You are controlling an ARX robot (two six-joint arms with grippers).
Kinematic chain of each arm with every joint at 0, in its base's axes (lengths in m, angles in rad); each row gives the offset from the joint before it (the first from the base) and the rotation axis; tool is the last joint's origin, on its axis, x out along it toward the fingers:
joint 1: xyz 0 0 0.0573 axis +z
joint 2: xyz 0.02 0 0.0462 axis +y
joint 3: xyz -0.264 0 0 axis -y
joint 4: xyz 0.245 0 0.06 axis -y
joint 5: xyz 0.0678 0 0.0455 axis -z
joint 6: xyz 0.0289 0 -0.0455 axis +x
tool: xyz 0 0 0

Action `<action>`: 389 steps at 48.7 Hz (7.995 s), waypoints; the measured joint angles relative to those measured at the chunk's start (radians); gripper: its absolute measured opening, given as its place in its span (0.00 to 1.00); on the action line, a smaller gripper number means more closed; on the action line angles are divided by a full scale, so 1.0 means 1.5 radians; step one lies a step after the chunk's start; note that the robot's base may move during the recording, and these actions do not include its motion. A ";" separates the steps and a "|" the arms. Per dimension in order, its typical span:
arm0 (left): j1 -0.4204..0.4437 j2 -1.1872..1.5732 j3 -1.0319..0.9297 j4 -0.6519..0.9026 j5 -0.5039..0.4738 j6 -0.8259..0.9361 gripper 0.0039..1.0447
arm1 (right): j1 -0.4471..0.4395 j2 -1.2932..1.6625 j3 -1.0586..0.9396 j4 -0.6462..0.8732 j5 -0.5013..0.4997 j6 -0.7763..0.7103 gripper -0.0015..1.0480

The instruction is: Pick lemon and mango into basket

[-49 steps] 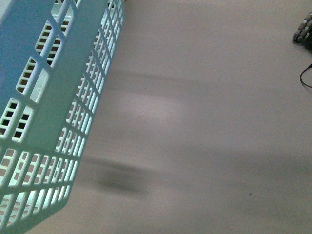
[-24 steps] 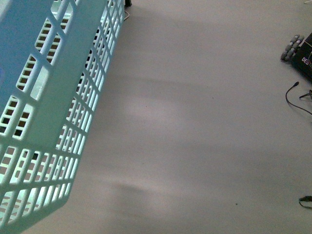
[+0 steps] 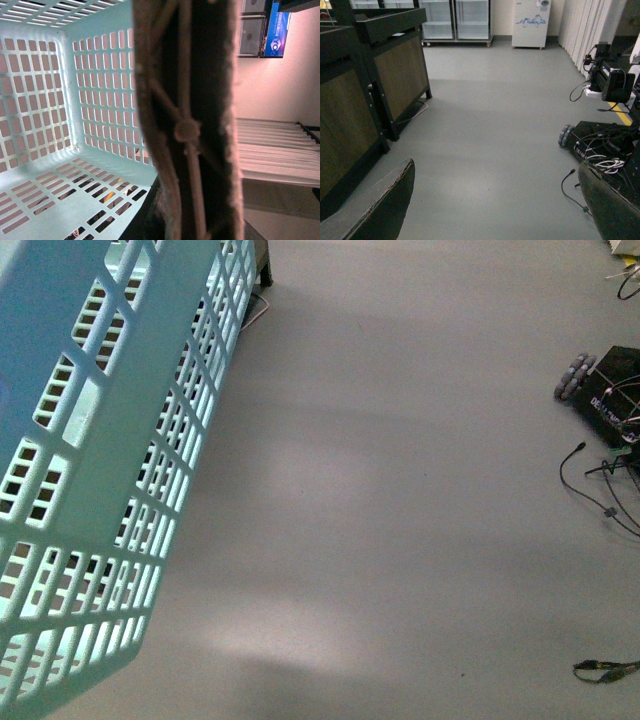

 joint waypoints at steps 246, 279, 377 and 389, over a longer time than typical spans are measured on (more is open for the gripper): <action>-0.002 0.000 0.002 -0.003 0.002 -0.001 0.04 | 0.000 0.000 0.000 0.000 0.001 0.000 0.92; -0.081 0.174 0.168 -0.294 -0.085 0.303 0.04 | -0.001 0.000 -0.001 0.000 -0.001 0.000 0.92; -0.348 0.711 0.609 -0.125 0.166 0.301 0.04 | -0.202 0.262 0.123 -0.238 0.097 0.376 0.92; -0.348 0.711 0.609 -0.125 0.166 0.302 0.04 | -0.464 0.554 0.142 0.059 0.054 0.294 0.92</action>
